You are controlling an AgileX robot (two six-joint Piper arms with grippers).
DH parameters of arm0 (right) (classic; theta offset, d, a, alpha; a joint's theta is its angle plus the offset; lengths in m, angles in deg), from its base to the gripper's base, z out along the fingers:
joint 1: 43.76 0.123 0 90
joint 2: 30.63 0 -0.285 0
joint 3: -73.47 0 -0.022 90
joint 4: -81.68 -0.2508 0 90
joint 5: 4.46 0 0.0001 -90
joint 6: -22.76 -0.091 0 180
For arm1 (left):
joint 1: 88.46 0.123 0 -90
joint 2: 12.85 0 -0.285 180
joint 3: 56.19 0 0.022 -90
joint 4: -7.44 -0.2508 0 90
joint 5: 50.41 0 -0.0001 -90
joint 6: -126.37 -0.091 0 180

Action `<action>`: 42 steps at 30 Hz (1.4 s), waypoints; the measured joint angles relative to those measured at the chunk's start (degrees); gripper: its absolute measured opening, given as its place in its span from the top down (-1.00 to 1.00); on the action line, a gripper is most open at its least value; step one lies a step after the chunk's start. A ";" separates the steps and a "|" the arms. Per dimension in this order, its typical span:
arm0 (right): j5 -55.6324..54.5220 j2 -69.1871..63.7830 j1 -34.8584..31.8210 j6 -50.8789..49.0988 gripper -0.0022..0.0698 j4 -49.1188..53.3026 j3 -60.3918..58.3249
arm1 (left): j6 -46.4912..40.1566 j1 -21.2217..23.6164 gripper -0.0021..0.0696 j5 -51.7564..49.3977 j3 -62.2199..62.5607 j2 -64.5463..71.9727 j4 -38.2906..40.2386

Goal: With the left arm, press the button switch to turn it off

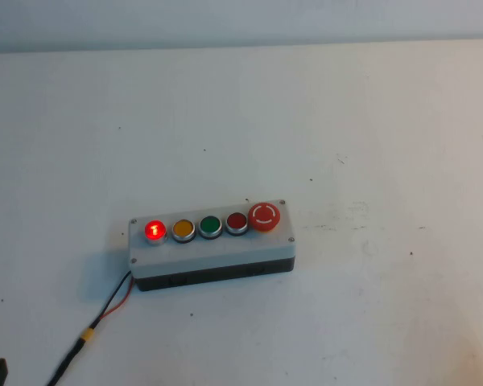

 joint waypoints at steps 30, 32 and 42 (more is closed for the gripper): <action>0.00 0.00 0.00 0.00 0.98 0.00 0.00 | 0.00 0.00 0.95 0.00 0.00 0.00 -0.10; 0.00 0.00 0.00 0.00 0.98 0.00 0.00 | 0.00 0.00 0.95 0.00 0.00 0.00 0.01; 0.00 0.00 0.00 0.00 0.98 0.00 0.00 | 2.24 0.00 0.95 6.63 0.00 0.00 17.78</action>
